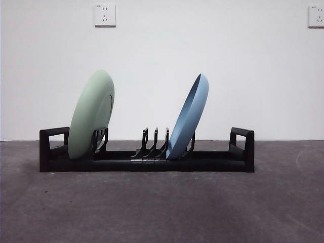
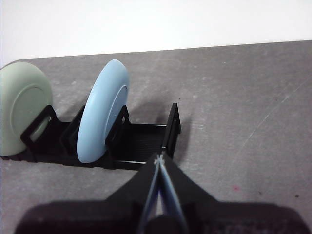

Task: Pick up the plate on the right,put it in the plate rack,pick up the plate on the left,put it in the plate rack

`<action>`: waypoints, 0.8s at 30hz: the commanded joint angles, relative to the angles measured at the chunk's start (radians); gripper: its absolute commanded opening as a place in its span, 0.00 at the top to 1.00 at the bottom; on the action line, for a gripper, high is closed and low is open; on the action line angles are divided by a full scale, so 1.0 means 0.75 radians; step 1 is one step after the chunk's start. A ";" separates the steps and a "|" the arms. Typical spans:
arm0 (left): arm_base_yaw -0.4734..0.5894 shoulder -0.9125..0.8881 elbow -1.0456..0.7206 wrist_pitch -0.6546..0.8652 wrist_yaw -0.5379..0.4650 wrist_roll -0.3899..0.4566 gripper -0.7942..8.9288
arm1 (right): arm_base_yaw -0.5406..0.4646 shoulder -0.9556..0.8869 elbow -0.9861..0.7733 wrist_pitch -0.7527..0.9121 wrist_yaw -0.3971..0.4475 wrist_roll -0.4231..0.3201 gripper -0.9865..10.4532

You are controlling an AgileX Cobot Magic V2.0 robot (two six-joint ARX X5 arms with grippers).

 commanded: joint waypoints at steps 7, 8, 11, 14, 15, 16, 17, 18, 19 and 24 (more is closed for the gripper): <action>0.006 -0.004 -0.017 -0.001 -0.002 0.010 0.92 | -0.007 -0.081 -0.021 0.023 -0.002 -0.249 0.91; 0.006 -0.004 -0.017 -0.001 -0.002 0.010 0.92 | -0.019 -0.102 -0.039 0.045 -0.005 -0.267 0.91; 0.006 -0.004 -0.017 -0.001 -0.002 0.010 0.92 | -0.074 -0.189 -0.132 0.129 -0.013 -0.279 0.91; 0.006 -0.004 -0.017 -0.001 -0.002 0.010 0.92 | -0.148 -0.289 -0.261 0.213 -0.054 -0.249 0.91; 0.006 -0.004 -0.017 -0.001 -0.002 0.010 0.92 | -0.172 -0.324 -0.308 0.235 -0.082 -0.240 0.91; 0.006 -0.004 -0.017 -0.001 -0.002 0.010 0.92 | -0.191 -0.354 -0.349 0.253 -0.098 -0.232 0.91; 0.006 -0.004 -0.017 -0.001 -0.002 0.010 0.92 | -0.209 -0.390 -0.397 0.272 -0.116 -0.223 0.91; 0.006 -0.004 -0.017 -0.001 -0.002 0.010 0.92 | -0.221 -0.420 -0.444 0.287 -0.117 -0.212 0.91; 0.006 -0.004 -0.017 -0.001 -0.002 0.010 0.92 | -0.228 -0.443 -0.482 0.303 -0.116 -0.201 0.91; 0.006 -0.004 -0.017 -0.001 -0.002 0.010 0.92 | -0.234 -0.564 -0.684 0.391 -0.116 -0.148 0.91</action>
